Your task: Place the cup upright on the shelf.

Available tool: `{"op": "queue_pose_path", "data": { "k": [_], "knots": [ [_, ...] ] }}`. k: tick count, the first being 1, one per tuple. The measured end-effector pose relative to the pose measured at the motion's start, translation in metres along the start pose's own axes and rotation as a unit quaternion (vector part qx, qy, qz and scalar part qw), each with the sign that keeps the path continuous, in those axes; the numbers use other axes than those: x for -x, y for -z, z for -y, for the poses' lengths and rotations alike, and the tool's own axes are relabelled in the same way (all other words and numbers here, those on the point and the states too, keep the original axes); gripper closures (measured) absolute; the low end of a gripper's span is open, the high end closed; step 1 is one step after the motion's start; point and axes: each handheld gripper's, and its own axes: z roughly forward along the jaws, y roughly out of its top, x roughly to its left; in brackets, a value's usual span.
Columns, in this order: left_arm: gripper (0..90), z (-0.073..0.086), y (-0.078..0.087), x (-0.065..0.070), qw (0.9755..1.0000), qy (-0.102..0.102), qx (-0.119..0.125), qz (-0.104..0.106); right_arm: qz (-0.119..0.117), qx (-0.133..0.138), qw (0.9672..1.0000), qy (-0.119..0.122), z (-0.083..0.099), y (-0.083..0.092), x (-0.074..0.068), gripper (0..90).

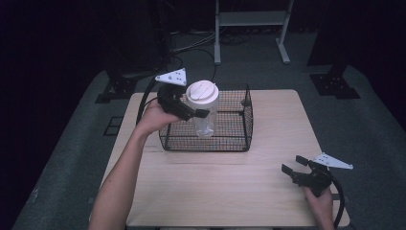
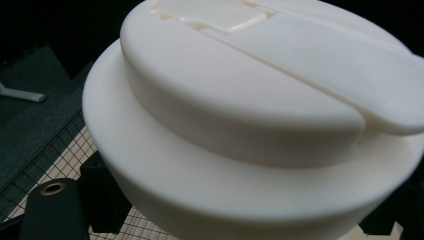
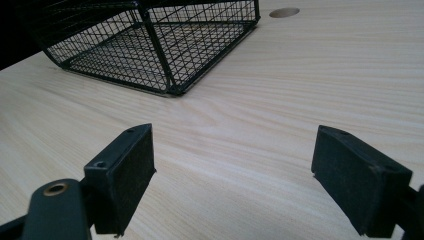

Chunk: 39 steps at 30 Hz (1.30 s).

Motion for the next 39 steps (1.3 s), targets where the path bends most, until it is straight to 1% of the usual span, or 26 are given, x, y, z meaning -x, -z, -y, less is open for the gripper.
{"op": "queue_pose_path", "data": {
  "k": [1, 3, 6, 8, 10, 11, 12, 13, 17, 19, 25, 28, 29, 30, 31, 34, 36, 37, 39],
  "knots": [
    [15.4, -0.001, -0.003, -0.003, 1.0, 0.001, -0.001, 0.0, 0.0, 0.0, 1.0, 0.0, 0.0, 0.0, 0.0, 16.2],
    [15.4, -0.002, -0.01, -0.01, 0.9999, 0.001, -0.011, 0.0, 0.0, 0.001, 1.0, 0.001, 0.0, 0.0, 0.0, 16.2],
    [15.4, -0.003, -0.019, -0.019, 0.9998, 0.006, -0.02, -0.007, -0.001, 0.0, 1.0, 0.0, 0.0, 0.0, 0.0, 16.1],
    [15.4, -0.001, -0.025, -0.025, 0.9997, 0.012, -0.019, -0.005, -0.001, 0.0, 1.0, 0.0, 0.0, 0.0, 0.0, 16.1],
    [15.4, 0.003, -0.032, -0.03, 0.9995, 0.017, -0.023, -0.011, -0.001, 0.0, 1.0, 0.001, 0.0, 0.0, 0.0, 16.1],
    [15.4, 0.005, -0.035, -0.033, 0.9994, 0.02, -0.026, -0.009, -0.001, 0.0, 1.0, -0.001, 0.0, 0.0, 0.0, 16.1],
    [15.4, 0.005, -0.035, -0.033, 0.9994, 0.02, -0.026, -0.009, -0.001, 0.0, 1.0, -0.001, 0.0, 0.0, 0.0, 16.1],
    [15.4, 0.009, -0.042, -0.037, 0.9992, 0.029, -0.026, -0.01, -0.001, 0.0, 1.0, 0.0, 0.0, 0.0, 0.0, 16.0],
    [15.4, 0.016, -0.056, -0.045, 0.9986, 0.04, -0.032, -0.014, -0.001, 0.001, 1.0, -0.001, 0.0, 0.0, 0.0, 16.1],
    [15.4, 0.018, -0.062, -0.049, 0.9984, 0.04, -0.036, -0.015, -0.002, 0.001, 1.0, -0.001, 0.0, 0.0, 0.0, 16.0],
    [15.4, 0.029, -0.075, -0.058, 0.9973, 0.052, -0.05, -0.017, -0.002, 0.001, 1.0, -0.001, 0.0, 0.0, 0.0, 16.0],
    [15.4, 0.033, -0.078, -0.06, 0.9969, 0.056, -0.052, -0.018, -0.003, 0.001, 1.0, -0.001, 0.0, 0.0, 0.0, 16.0],
    [15.4, 0.039, -0.082, -0.062, 0.9963, 0.063, -0.055, -0.02, -0.003, 0.002, 1.0, -0.002, 0.0, 0.0, 0.0, 16.0],
    [15.4, 0.039, -0.082, -0.062, 0.9963, 0.063, -0.055, -0.02, -0.003, 0.002, 1.0, -0.002, 0.0, 0.0, 0.0, 16.0],
    [15.4, 0.046, -0.086, -0.064, 0.9954, 0.069, -0.062, -0.023, -0.003, 0.001, 1.0, 0.0, 0.0, 0.0, 0.0, 16.1],
    [15.4, 0.055, -0.093, -0.066, 0.9937, 0.077, -0.078, -0.024, -0.004, 0.001, 1.0, 0.001, 0.0, 0.0, 0.0, 16.0],
    [15.4, 0.061, -0.097, -0.067, 0.9929, 0.08, -0.084, -0.025, -0.004, 0.001, 1.0, 0.001, 0.0, 0.0, 0.0, 16.0],
    [15.4, 0.064, -0.099, -0.067, 0.9924, 0.086, -0.085, -0.025, -0.004, 0.001, 1.0, 0.0, 0.0, 0.0, 0.0, 16.1],
    [15.4, 0.068, -0.103, -0.068, 0.9917, 0.088, -0.09, -0.025, -0.004, 0.001, 1.0, 0.001, 0.0, 0.0, -0.001, 16.1]
  ]
}}
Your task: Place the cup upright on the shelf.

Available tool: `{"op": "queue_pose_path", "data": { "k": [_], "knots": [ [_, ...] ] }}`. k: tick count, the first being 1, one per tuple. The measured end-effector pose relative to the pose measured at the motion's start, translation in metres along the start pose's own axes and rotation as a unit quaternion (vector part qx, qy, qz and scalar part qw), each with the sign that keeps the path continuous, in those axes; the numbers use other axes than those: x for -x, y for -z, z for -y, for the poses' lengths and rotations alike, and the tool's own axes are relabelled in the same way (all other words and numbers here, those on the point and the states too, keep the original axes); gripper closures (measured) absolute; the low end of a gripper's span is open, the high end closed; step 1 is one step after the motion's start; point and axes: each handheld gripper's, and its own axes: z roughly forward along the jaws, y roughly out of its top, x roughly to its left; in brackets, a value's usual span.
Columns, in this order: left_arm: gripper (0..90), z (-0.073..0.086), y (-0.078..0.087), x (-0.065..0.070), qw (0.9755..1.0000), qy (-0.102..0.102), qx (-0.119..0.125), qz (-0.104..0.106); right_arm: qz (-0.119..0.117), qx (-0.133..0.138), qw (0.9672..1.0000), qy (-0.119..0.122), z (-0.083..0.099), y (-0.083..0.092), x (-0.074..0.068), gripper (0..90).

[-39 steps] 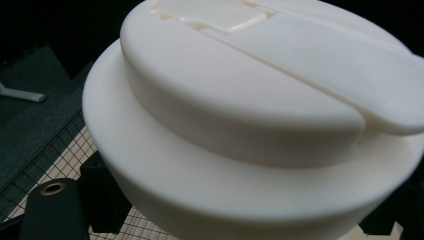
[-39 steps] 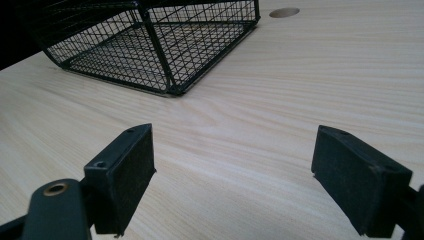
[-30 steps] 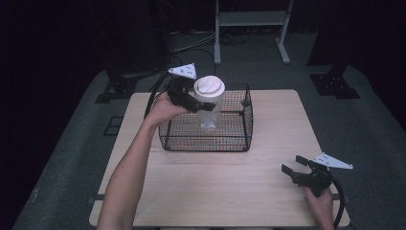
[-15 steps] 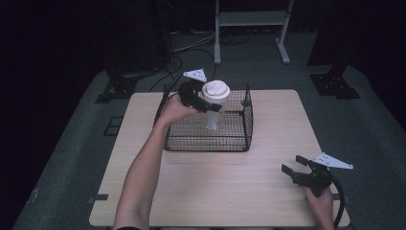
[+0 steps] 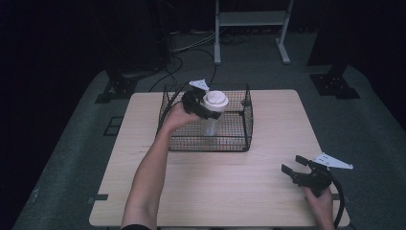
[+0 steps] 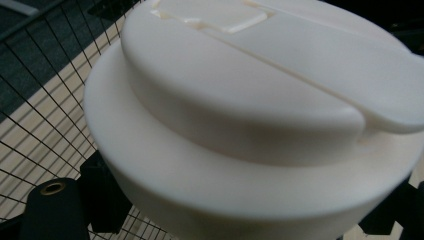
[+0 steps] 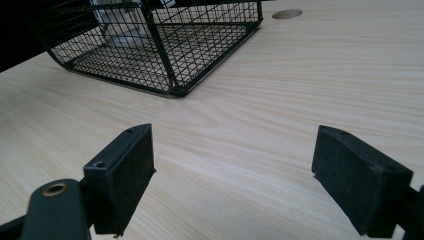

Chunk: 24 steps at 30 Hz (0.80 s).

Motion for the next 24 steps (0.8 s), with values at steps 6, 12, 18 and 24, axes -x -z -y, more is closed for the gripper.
{"op": "queue_pose_path", "data": {
  "k": [6, 12, 18, 24],
  "knots": [
    [15.4, 0.005, -0.009, -0.002, 0.9999, 0.004, -0.013, -0.001, 0.0, 0.0, 1.0, 0.0, 0.0, 0.0, 0.0, 15.9],
    [15.4, 0.005, -0.011, -0.001, 1.0, 0.004, -0.007, -0.005, -0.001, 0.0, 1.0, 0.0, 0.0, 0.0, 0.0, 15.9],
    [15.3, 0.009, -0.007, 0.001, 0.9999, 0.003, -0.007, -0.011, 0.0, 0.0, 1.0, 0.0, 0.0, 0.0, 0.0, 15.9],
    [15.2, 0.015, -0.002, 0.004, 0.9998, 0.001, -0.01, -0.018, 0.0, 0.0, 1.0, 0.0, 0.0, 0.0, 0.0, 15.9]
  ]
}}
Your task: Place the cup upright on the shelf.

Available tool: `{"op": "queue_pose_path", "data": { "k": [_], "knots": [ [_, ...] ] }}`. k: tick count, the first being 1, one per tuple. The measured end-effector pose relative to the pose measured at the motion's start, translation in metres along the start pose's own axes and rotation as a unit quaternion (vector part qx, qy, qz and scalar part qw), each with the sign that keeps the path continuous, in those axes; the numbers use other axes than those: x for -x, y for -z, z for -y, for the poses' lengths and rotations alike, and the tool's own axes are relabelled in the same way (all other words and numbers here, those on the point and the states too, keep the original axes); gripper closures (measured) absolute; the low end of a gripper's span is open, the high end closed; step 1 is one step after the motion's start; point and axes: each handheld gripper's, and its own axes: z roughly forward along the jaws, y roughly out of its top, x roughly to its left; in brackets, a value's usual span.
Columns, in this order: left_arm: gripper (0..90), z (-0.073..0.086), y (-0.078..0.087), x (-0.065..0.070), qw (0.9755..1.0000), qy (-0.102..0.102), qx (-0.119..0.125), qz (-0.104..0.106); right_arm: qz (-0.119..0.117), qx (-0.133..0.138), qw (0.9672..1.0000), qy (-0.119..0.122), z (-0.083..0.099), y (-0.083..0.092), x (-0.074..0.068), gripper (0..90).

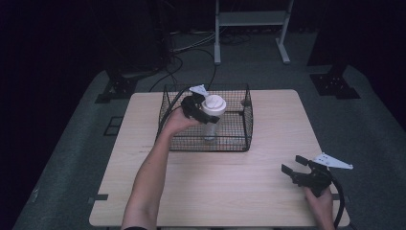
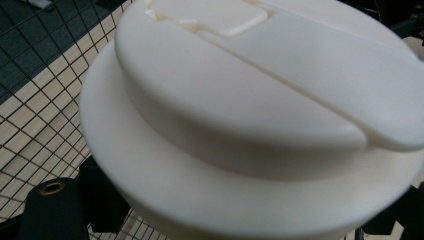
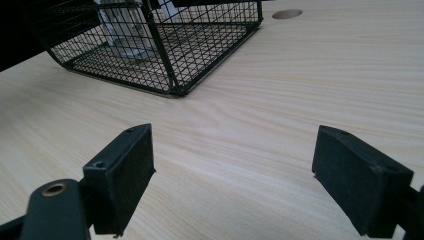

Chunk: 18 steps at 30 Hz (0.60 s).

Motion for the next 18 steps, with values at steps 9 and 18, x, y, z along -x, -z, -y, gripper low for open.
{"op": "queue_pose_path", "data": {
  "k": [9, 18],
  "knots": [
    [15.1, 0.006, 0.005, 0.003, 1.0, -0.004, -0.006, -0.006, 0.001, 0.0, 1.0, 0.0, 0.0, 0.0, 0.0, 15.9],
    [15.0, 0.011, 0.011, 0.005, 0.9998, -0.007, -0.016, -0.01, 0.001, 0.0, 1.0, 0.0, 0.0, 0.0, 0.0, 15.9]
  ]
}}
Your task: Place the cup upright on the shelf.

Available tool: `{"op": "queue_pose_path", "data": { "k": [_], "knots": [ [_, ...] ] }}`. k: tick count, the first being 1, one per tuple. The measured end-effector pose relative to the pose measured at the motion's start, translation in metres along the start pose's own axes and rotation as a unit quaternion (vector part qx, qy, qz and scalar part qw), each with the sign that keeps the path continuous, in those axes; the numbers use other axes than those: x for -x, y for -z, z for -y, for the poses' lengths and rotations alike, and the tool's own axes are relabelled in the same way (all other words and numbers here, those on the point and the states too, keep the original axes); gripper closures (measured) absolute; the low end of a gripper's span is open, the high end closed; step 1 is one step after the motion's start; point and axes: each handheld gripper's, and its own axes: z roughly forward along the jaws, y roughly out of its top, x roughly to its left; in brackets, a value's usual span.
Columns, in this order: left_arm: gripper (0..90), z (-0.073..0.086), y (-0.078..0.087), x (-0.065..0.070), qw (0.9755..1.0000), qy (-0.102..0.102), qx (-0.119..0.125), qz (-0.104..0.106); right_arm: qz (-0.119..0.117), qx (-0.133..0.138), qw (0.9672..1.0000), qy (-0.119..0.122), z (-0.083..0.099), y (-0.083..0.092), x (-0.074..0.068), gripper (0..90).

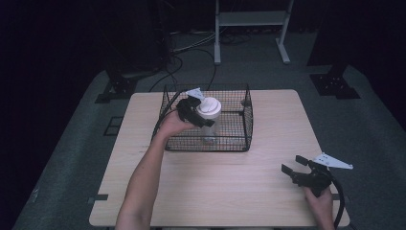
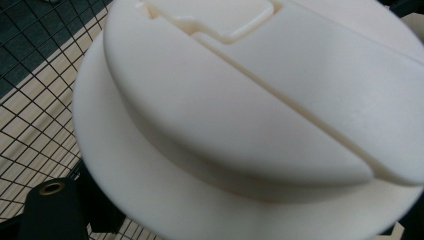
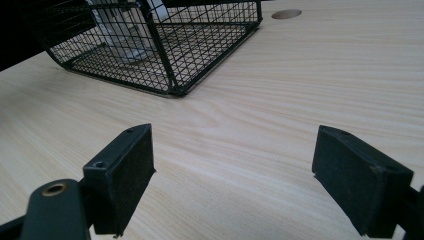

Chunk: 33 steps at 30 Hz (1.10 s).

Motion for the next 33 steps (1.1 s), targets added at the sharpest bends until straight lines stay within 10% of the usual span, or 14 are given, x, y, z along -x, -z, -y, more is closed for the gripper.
{"op": "queue_pose_path", "data": {
  "k": [33],
  "knots": [
    [3.8, 0.012, 0.012, 0.009, 1.0, -0.004, -0.001, -0.003, 0.0, -0.002, 1.0, 0.001, 0.0, 0.0, 0.0, 15.9]
  ]
}}
